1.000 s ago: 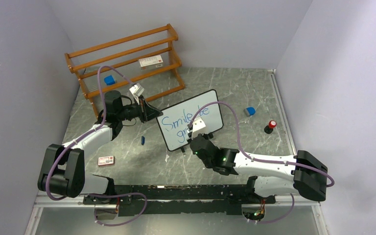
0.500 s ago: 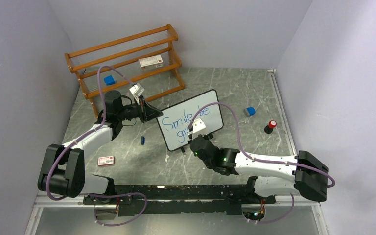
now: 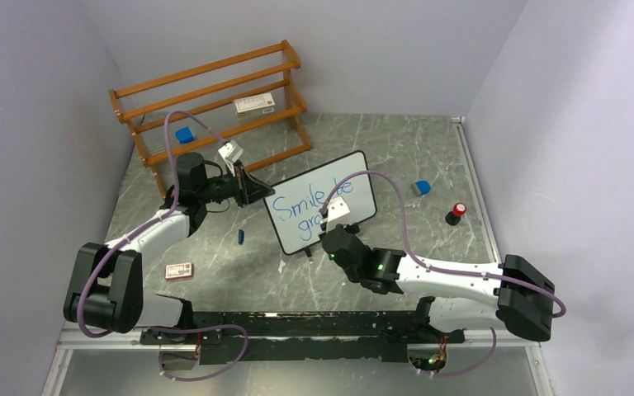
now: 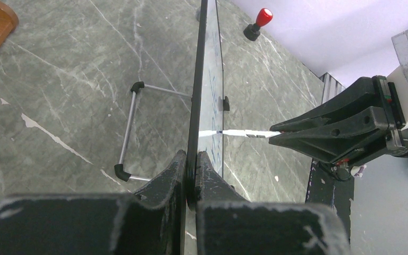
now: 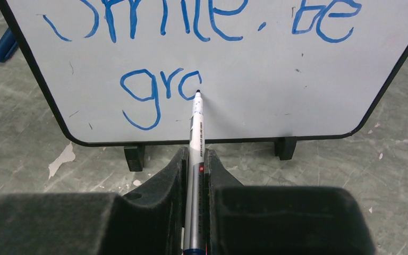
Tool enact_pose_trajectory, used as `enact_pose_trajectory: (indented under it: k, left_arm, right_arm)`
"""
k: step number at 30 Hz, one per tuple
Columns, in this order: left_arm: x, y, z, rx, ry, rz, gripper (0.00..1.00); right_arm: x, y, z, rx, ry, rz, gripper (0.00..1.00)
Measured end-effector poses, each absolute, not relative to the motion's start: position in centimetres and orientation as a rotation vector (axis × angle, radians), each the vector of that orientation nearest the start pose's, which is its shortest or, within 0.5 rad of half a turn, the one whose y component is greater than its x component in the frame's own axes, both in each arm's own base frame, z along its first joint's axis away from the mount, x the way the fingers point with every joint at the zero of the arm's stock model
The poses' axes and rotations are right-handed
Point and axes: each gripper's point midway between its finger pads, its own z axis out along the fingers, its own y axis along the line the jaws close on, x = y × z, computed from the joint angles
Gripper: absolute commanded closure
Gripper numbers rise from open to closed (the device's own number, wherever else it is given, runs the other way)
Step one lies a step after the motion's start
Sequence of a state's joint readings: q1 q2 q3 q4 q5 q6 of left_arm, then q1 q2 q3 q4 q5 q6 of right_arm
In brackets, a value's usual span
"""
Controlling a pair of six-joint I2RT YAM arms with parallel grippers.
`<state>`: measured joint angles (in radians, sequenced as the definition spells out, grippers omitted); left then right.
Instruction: Write a sentence on the whiteboard
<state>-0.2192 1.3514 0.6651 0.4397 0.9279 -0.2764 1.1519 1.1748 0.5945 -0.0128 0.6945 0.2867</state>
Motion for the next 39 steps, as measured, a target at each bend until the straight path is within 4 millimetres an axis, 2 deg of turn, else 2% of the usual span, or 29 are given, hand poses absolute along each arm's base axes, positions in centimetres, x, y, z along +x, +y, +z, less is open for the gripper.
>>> enact_pose_trajectory:
  k: [17,39]
  left_arm:
    - [30.51,-21.88,18.21,0.631,1.765,-1.181,0.95]
    - [30.53,-21.89,18.21,0.631,1.766,-1.182,0.95]
  right_arm:
    - [22.94,24.53,12.87,-0.468,1.920,0.157,1.00]
    - [22.53,24.43,12.38,-0.457,1.956,0.186,1.00]
